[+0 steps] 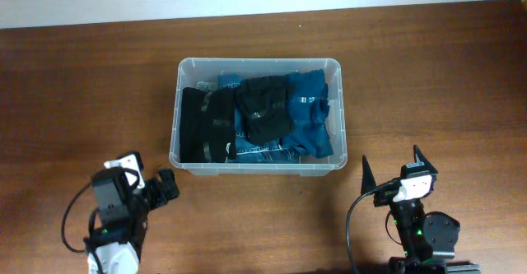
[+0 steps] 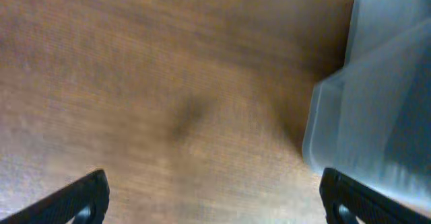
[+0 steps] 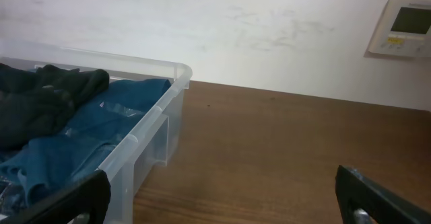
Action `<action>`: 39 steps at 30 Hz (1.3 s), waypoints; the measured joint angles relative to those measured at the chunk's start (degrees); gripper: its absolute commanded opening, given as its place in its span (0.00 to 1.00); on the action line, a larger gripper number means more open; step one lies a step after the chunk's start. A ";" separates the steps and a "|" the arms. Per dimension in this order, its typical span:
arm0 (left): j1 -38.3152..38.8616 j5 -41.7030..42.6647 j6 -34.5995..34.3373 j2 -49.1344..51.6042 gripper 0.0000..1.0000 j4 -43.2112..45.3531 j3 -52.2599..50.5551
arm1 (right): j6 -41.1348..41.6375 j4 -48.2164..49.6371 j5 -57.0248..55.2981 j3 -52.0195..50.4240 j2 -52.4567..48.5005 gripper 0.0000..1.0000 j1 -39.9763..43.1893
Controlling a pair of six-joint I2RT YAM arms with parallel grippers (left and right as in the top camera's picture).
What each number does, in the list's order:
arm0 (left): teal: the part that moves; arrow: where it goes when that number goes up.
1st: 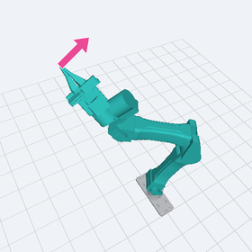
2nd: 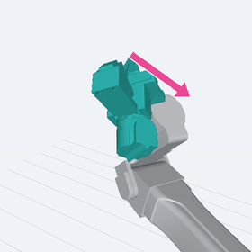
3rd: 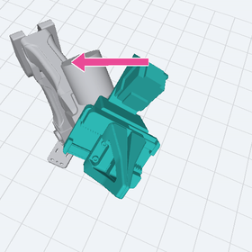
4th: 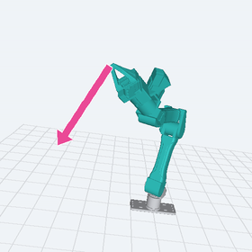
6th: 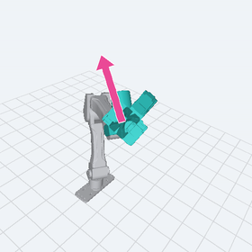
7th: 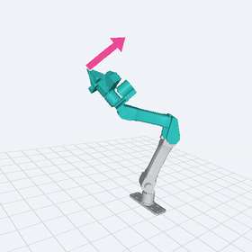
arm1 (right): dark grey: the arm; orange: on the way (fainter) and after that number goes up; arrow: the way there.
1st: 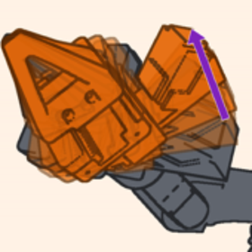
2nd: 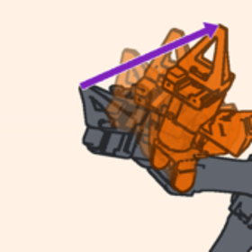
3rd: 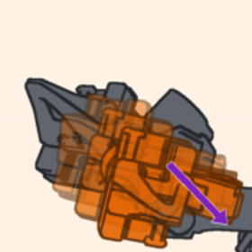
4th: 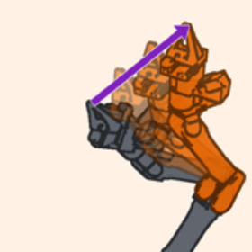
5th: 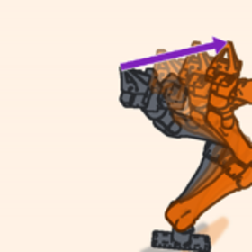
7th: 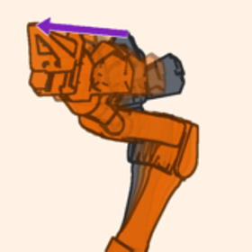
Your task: Pack container
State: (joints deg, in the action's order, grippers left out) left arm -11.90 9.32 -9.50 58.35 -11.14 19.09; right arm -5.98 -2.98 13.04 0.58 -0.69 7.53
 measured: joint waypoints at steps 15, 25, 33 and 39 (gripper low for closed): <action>0.00 1.73 0.00 -10.64 0.99 15.10 -15.30 | 0.00 0.00 0.00 0.00 0.00 0.98 0.00; 0.00 1.88 -0.02 -11.06 1.00 17.05 -18.25 | 0.02 0.00 0.00 0.00 0.00 0.98 0.00; 0.13 1.16 0.48 -11.82 0.99 13.64 -18.01 | 0.00 0.00 0.00 0.00 0.00 0.98 0.00; 0.15 2.80 10.01 -11.87 0.99 11.45 -17.75 | 0.00 0.00 0.00 0.00 0.00 0.98 0.00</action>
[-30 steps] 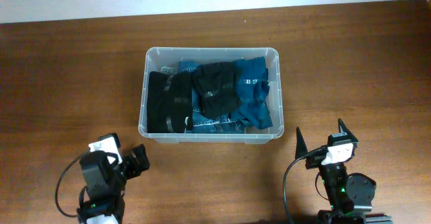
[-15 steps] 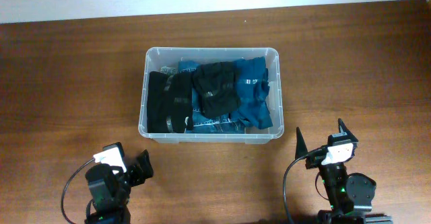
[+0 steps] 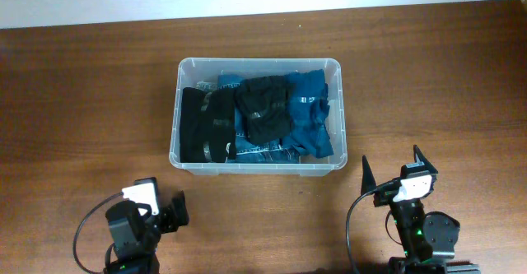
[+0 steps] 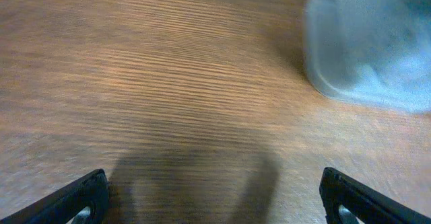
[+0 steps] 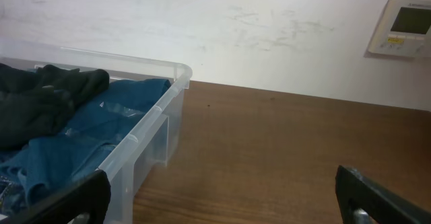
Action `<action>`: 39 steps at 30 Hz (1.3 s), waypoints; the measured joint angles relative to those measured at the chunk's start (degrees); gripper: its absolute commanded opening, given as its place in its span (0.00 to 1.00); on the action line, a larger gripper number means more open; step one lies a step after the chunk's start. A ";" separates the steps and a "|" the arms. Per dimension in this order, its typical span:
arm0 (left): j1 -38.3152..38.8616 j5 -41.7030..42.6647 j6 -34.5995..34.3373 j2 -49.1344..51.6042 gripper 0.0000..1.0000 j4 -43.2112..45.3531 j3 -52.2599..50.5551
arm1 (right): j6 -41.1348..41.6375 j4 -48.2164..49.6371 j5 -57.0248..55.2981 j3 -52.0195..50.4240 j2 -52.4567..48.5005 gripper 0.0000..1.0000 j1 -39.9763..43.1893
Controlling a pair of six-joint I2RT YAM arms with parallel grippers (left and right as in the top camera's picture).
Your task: Pack container
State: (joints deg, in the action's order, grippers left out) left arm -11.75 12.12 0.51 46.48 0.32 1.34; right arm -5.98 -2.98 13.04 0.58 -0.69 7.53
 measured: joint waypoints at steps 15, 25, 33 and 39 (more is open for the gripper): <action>0.00 6.95 13.68 -1.86 0.99 -3.19 -0.17 | 0.02 0.00 0.00 0.00 0.00 0.98 0.00; 0.00 7.04 13.70 -17.27 0.99 -3.50 -0.39 | 0.00 0.00 0.00 0.00 0.00 0.98 0.00; 1.01 7.23 13.70 -28.22 0.99 -3.48 -0.39 | 0.02 0.00 -0.02 0.00 0.00 0.98 0.00; 8.81 7.41 13.90 -36.81 0.99 -3.50 -0.39 | 0.02 0.00 0.00 0.00 0.00 0.98 0.00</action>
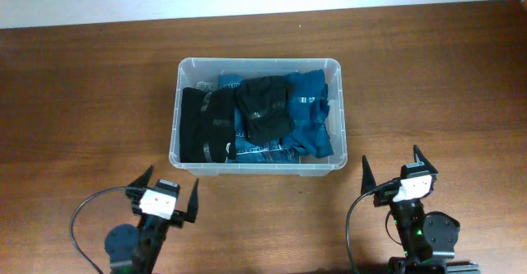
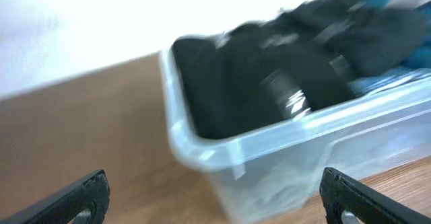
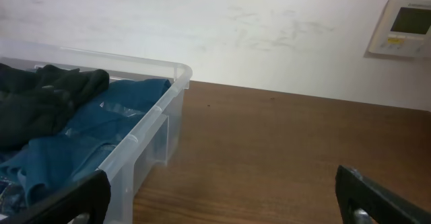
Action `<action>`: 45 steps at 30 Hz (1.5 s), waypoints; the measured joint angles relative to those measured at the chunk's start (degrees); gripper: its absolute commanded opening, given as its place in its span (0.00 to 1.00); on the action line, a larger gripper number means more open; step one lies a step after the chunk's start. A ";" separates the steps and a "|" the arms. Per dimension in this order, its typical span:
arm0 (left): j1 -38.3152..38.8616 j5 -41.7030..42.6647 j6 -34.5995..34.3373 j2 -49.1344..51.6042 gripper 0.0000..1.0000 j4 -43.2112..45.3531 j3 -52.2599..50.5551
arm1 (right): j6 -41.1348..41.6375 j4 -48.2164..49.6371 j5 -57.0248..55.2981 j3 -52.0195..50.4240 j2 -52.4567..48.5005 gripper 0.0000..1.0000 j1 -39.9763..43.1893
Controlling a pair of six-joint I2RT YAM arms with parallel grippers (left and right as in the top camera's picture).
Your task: Pack container
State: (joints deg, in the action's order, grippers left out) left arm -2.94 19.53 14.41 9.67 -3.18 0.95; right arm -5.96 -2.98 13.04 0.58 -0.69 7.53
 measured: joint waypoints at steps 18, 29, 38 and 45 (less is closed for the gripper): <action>7.43 0.02 0.20 -8.83 0.99 0.33 0.00 | -0.02 0.00 0.00 0.00 0.00 0.98 0.00; 7.43 -13.79 0.24 -8.83 0.99 -0.96 0.00 | -0.02 0.00 0.00 0.00 0.00 0.98 0.00; 7.43 -23.17 0.24 -8.83 0.99 -1.11 0.00 | -0.02 0.00 0.00 0.00 0.00 0.98 0.00; 7.43 -27.17 0.24 -8.83 0.99 -0.90 0.00 | -0.04 0.00 0.00 0.00 0.00 0.98 0.00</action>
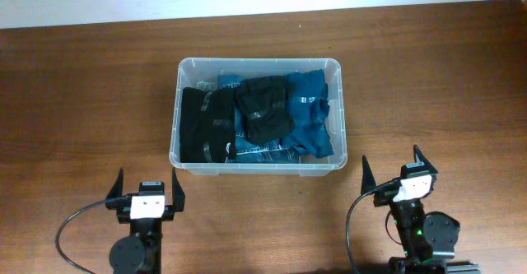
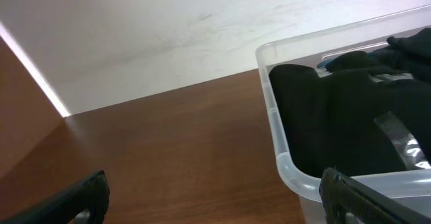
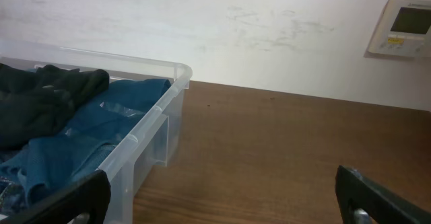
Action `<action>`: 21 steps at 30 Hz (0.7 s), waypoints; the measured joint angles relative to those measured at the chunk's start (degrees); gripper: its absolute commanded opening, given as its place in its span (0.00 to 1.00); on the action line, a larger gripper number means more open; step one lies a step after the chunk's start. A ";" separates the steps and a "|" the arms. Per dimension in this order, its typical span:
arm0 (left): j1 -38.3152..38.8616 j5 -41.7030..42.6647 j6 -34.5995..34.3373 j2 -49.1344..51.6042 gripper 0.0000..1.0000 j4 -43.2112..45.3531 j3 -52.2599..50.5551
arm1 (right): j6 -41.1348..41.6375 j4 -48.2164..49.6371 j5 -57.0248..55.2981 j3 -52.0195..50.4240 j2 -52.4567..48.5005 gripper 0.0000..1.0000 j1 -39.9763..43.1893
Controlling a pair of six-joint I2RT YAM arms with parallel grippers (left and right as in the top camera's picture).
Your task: Pack container
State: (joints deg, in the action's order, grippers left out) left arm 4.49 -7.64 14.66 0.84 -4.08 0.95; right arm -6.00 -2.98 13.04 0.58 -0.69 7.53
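A clear plastic container (image 1: 256, 65) stands on the wooden table, filled with folded black clothes (image 1: 216, 123) on its left and blue clothes (image 1: 310, 113) on its right. My left gripper (image 1: 149, 192) is open at the near left, below the container's front left corner, empty. In the left wrist view the container (image 2: 279, 150) with black fabric (image 2: 350, 123) is ahead to the right. My right gripper (image 1: 390, 169) is open and empty at the near right. In the right wrist view the container's corner (image 3: 172, 76) and blue fabric (image 3: 74, 140) lie to the left.
The brown table (image 1: 90, 85) stretches to both sides of the container. A white wall runs behind it. A wall thermostat (image 3: 403, 27) shows at the upper right of the right wrist view.
My left gripper has shifted slightly left and squared up, now pointing straight at the back wall instead of angled toward the container. The right arm has not moved.
My left gripper was low at the near left, angled toward the container's front left corner and looking down at the table. It then sat lower toward the front edge, then raised its view to the container, and now rests upright and open. The right gripper stayed still throughout.
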 measured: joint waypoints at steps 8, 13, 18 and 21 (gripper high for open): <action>0.00 -0.83 0.00 0.00 0.99 0.00 0.00 | 0.02 0.00 0.00 0.00 0.00 0.98 0.00; 0.00 -0.83 0.00 0.00 0.99 0.00 0.00 | 0.02 0.00 0.00 0.00 0.00 0.98 0.00; 0.00 -0.83 0.00 0.00 0.99 0.00 0.00 | 0.00 0.00 0.00 0.00 0.00 0.98 0.00; 0.00 -0.81 0.00 0.00 0.99 0.00 0.00 | 0.02 0.00 0.00 0.00 0.00 0.99 0.00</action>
State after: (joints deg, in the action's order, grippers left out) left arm 4.49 -8.45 14.66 0.84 -4.08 0.95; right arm -5.98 -2.98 13.04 0.58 -0.69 7.53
